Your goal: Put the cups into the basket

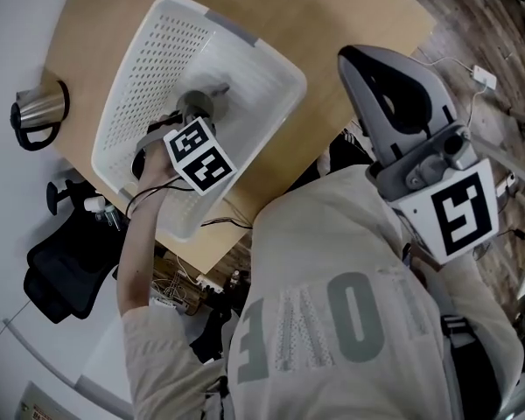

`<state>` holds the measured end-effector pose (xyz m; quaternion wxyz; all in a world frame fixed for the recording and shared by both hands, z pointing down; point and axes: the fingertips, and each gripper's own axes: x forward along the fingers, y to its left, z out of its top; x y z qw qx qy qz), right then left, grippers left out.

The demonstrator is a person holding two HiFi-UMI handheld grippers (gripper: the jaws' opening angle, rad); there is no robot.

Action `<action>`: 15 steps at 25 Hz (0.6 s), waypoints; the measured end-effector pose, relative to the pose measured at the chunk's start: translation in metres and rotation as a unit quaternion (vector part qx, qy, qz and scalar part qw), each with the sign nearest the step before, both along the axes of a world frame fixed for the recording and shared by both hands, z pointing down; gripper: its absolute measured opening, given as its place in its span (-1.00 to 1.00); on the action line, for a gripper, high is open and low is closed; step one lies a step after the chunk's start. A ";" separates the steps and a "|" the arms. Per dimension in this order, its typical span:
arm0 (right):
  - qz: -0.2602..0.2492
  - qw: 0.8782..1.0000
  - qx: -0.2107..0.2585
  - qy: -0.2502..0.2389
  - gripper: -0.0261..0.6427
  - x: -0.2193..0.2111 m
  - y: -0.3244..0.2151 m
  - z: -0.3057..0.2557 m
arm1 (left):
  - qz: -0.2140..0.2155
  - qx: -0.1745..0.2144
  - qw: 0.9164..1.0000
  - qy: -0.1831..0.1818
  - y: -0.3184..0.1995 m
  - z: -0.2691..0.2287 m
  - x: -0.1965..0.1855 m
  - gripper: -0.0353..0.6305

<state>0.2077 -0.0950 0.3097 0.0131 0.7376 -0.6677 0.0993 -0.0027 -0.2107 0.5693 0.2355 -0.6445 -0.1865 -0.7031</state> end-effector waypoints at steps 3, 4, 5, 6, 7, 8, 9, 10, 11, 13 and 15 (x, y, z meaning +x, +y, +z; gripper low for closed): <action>0.000 1.000 0.000 0.002 -0.93 0.000 0.001 0.000 | -0.008 0.005 1.000 0.016 0.001 -0.012 0.001 -0.64; -0.001 1.000 0.002 0.005 -0.93 0.000 0.001 -0.002 | -0.010 0.007 1.000 0.021 0.001 -0.017 0.002 -0.64; -0.004 1.000 0.005 0.010 -0.93 -0.001 0.000 -0.004 | -0.011 0.010 1.000 0.026 0.001 -0.022 0.003 -0.64; -0.007 1.000 0.008 0.014 -0.93 -0.002 0.000 -0.007 | -0.011 0.013 0.999 0.031 0.001 -0.027 0.004 -0.64; -0.013 1.000 0.012 0.019 -0.93 -0.003 -0.002 -0.010 | -0.012 0.018 0.999 0.038 0.000 -0.032 0.006 -0.64; -0.019 0.999 0.018 0.023 -0.93 -0.005 -0.004 -0.013 | -0.014 0.024 0.999 0.045 0.000 -0.037 0.007 -0.64; -0.024 0.999 0.024 0.026 -0.93 -0.006 -0.006 -0.017 | -0.015 0.028 0.998 0.053 0.000 -0.043 0.008 -0.64; -0.029 0.999 0.029 0.027 -0.93 -0.009 -0.007 -0.021 | -0.016 0.031 0.998 0.061 0.001 -0.051 0.008 -0.65; -0.033 0.999 0.033 0.028 -0.93 -0.013 -0.008 -0.025 | -0.018 0.031 0.997 0.072 0.002 -0.061 0.008 -0.65; -0.045 0.998 0.039 0.030 -0.93 -0.020 -0.011 -0.033 | -0.040 0.023 0.992 0.114 0.005 -0.084 0.012 -0.65; -0.063 0.996 0.048 0.043 -0.93 -0.025 -0.016 -0.044 | -0.079 0.018 0.980 0.183 0.006 -0.115 0.023 -0.69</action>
